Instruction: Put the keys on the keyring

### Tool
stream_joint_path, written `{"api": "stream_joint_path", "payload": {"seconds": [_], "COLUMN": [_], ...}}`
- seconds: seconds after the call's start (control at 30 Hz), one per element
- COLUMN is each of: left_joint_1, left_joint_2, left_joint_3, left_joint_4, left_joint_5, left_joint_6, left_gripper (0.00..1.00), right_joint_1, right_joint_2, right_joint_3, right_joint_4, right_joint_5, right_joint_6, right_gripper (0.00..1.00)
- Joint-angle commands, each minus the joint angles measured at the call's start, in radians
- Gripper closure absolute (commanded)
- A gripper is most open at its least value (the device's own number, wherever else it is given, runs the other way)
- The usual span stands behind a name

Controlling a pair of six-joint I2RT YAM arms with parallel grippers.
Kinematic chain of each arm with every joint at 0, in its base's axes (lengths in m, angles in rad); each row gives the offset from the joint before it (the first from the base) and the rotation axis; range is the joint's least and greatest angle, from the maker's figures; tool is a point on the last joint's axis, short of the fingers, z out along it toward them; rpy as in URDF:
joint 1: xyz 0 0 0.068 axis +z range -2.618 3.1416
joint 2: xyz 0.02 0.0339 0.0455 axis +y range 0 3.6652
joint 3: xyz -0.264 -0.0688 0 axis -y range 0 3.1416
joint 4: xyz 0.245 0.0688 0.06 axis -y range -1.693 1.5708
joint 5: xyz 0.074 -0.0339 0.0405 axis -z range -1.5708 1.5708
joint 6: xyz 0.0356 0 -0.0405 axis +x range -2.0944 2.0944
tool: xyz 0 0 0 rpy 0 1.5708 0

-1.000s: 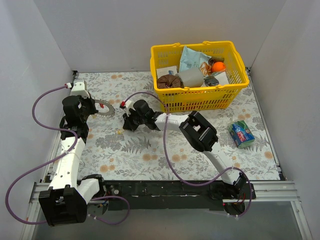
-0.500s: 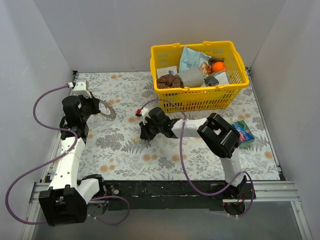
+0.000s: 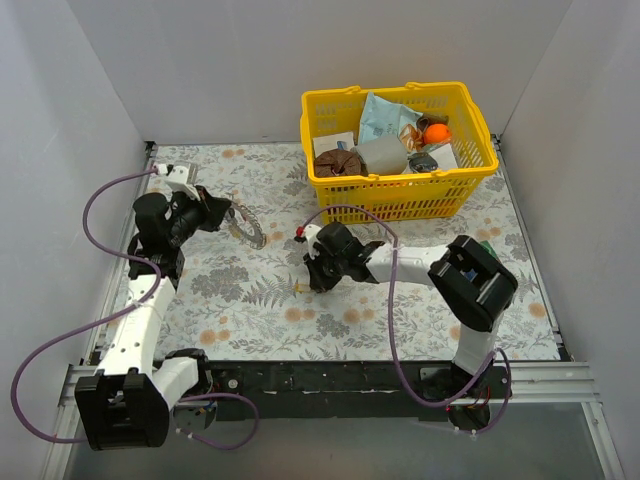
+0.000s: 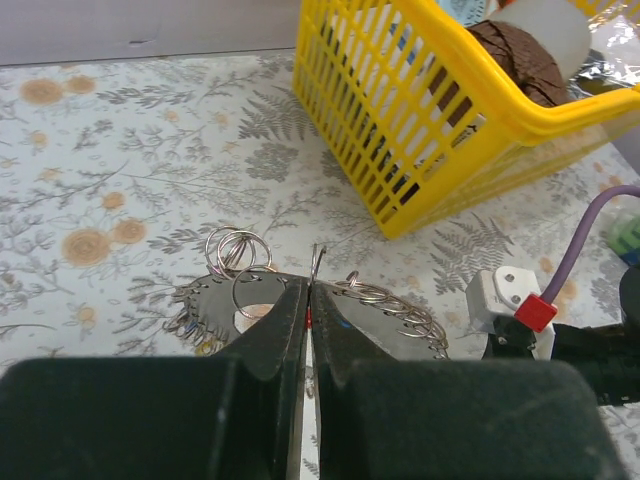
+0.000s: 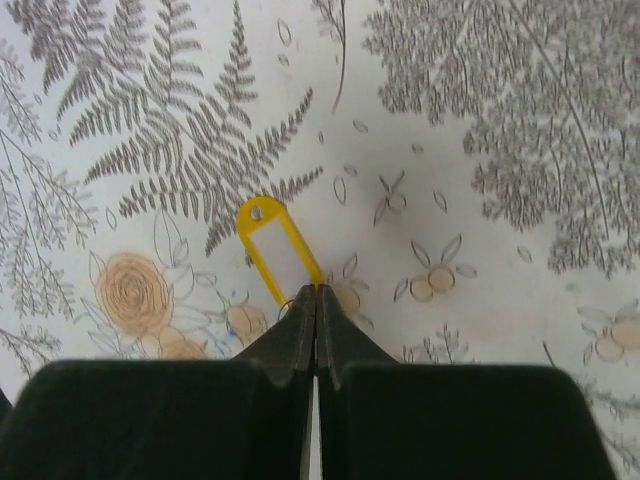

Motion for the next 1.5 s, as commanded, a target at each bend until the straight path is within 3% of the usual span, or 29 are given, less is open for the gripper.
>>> {"api": "stream_joint_path", "payload": {"seconds": [0.0, 0.1, 0.33, 0.7, 0.73, 0.8, 0.83, 0.93, 1.03, 1.13, 1.3, 1.33, 1.47], "left_joint_1": [-0.019, -0.033, -0.232, -0.354, -0.360, -0.372, -0.375, -0.385, -0.383, -0.386, -0.386, -0.386, -0.386], "left_joint_2": [-0.013, 0.003, 0.061, 0.124, 0.124, 0.126, 0.123, 0.086, 0.043, 0.014, 0.004, 0.010, 0.029], "left_joint_3": [-0.036, -0.047, -0.059, -0.123, -0.128, -0.137, -0.137, -0.137, -0.130, -0.137, -0.179, -0.192, -0.203], "left_joint_4": [0.110, 0.122, 0.162, 0.248, 0.248, 0.248, 0.244, 0.210, 0.144, 0.107, 0.110, 0.115, 0.130], "left_joint_5": [0.101, 0.106, 0.023, -0.026, -0.031, -0.035, -0.029, -0.035, -0.049, -0.060, -0.051, -0.049, -0.046], "left_joint_6": [-0.065, -0.079, -0.099, -0.146, -0.148, -0.146, -0.146, -0.131, -0.108, -0.110, -0.134, -0.137, -0.149], "left_gripper": [1.00, 1.00, 1.00, 1.00, 1.00, 1.00, 1.00, 1.00, 1.00, 1.00, 1.00, 1.00, 1.00], "right_joint_1": [0.001, -0.002, -0.017, -0.031, -0.031, -0.031, -0.031, -0.031, -0.030, -0.031, -0.031, -0.028, -0.027], "right_joint_2": [-0.075, -0.131, -0.269, -0.448, -0.453, -0.459, -0.461, -0.473, -0.485, -0.488, -0.496, -0.499, -0.514], "right_joint_3": [-0.090, -0.136, -0.164, -0.186, -0.190, -0.207, -0.213, -0.238, -0.262, -0.269, -0.281, -0.285, -0.305], "right_joint_4": [-0.166, -0.168, -0.178, -0.177, -0.178, -0.177, -0.172, -0.155, -0.131, -0.131, -0.123, -0.116, -0.086], "right_joint_5": [0.101, 0.139, 0.216, 0.232, 0.230, 0.209, 0.202, 0.166, 0.127, 0.112, 0.086, 0.086, 0.083], "right_joint_6": [-0.013, 0.001, 0.019, -0.025, -0.030, -0.042, -0.045, -0.051, -0.071, -0.099, -0.122, -0.123, -0.134], "right_gripper": [0.98, 0.99, 0.98, 0.91, 0.89, 0.75, 0.63, 0.44, 0.31, 0.20, 0.14, 0.08, 0.09]}}
